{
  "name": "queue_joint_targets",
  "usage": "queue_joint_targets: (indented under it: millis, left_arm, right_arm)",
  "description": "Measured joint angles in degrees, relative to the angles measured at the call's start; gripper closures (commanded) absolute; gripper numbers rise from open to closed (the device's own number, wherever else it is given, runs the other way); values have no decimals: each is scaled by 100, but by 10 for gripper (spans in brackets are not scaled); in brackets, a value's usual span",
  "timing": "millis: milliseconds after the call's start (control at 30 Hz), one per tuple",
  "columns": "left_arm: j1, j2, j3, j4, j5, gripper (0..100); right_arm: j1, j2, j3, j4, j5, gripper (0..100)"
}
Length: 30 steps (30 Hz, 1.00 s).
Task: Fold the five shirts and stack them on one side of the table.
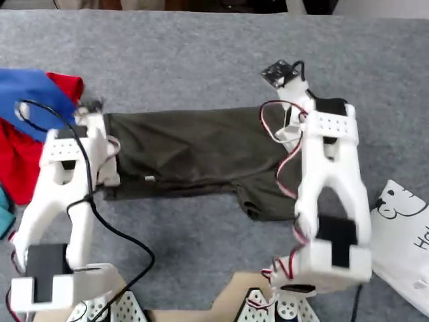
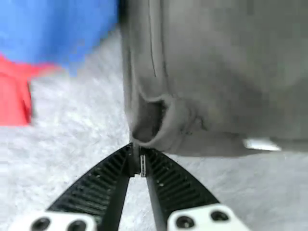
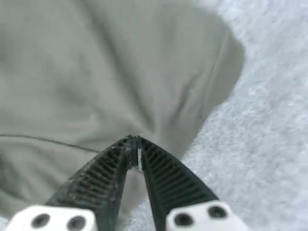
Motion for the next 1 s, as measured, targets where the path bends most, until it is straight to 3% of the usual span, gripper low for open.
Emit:
queue_joint_targets:
  millis: [233, 433, 633, 800, 1000]
  left_arm:
    - [1064, -211, -492, 62, 765, 982]
    - [1125, -211, -492, -18, 853, 982]
    - [1354, 185, 167, -1090, 853, 982]
    - [932, 1143, 519, -1459, 853, 982]
    - [158, 1468, 193, -1345, 484, 982]
  right_arm:
    - [-18, -308, 105, -237, 0, 993]
    - [-18, -290, 105, -589, 0, 992]
    - [-18, 607, 105, -1442, 0, 992]
    - [-9, 1591, 0, -1873, 0, 992]
    - [97, 2101, -501, -1723, 62, 992]
